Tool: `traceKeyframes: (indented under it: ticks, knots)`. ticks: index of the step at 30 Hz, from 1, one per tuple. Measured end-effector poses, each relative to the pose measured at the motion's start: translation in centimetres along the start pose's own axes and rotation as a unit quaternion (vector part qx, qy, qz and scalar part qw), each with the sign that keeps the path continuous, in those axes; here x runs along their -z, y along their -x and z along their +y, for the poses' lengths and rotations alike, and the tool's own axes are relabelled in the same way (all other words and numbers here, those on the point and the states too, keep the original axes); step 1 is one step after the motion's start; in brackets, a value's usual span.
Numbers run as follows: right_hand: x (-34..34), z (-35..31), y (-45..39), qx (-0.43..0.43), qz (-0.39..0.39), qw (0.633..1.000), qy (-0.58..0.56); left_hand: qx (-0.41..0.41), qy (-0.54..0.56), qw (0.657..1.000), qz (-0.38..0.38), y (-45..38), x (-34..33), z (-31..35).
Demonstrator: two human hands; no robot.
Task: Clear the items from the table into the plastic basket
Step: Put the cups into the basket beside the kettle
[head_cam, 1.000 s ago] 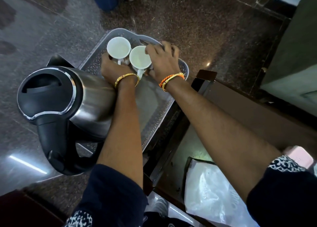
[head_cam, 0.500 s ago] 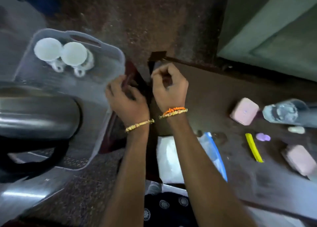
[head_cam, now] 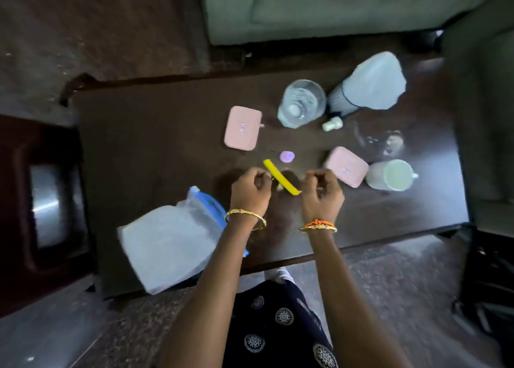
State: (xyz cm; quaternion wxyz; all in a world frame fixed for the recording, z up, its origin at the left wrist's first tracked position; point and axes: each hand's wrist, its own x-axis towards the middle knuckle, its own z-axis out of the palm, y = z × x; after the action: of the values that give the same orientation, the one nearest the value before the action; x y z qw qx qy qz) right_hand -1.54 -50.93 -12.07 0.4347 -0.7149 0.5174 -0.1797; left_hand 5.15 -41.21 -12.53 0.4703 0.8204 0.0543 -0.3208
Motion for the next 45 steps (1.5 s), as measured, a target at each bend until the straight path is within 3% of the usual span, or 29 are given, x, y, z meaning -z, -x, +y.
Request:
traceKeyframes:
  ticks: [4,7,13,16,20,25,29,34,38,45]
  knots:
    - [5.9,3.4,-5.8,-0.063,0.149,0.987,0.018,-0.016,-0.026,0.996,-0.079,0.7,-7.5,3.2]
    - [9.1,5.3,-9.3,-0.104,0.184,0.977,0.038,-0.054,-0.069,0.987,-0.133,1.4,-12.5,5.4]
    - [13.1,8.6,-14.4,-0.103,0.066,0.984,0.128,-0.116,-0.160,0.963,-0.184,1.8,-19.5,8.7]
    - [14.0,9.8,-15.6,-0.099,-0.009,0.985,0.144,-0.121,-0.224,0.953,-0.164,2.0,-21.4,9.2]
    - [14.7,10.9,-15.6,-0.087,-0.035,0.987,0.131,-0.136,-0.274,0.945,-0.117,2.9,-22.7,8.8]
    - [15.5,11.2,-13.9,-0.075,-0.054,0.987,0.134,-0.048,-0.173,0.975,-0.130,2.4,-21.9,8.7]
    - [16.0,10.6,-11.7,-0.101,-0.033,0.990,0.097,-0.022,-0.187,0.963,-0.191,1.4,-20.3,8.3]
    - [15.5,8.7,-8.5,-0.077,-0.040,0.992,0.087,0.033,-0.118,0.961,-0.247,2.2,-15.1,7.1]
    - [13.1,7.1,-5.4,-0.068,-0.139,0.986,0.069,0.107,-0.063,0.954,-0.272,2.8,-8.4,5.1]
    - [5.1,1.4,-0.4,-0.102,-0.337,0.933,-0.066,0.167,0.163,0.954,-0.189,2.8,3.1,1.3]
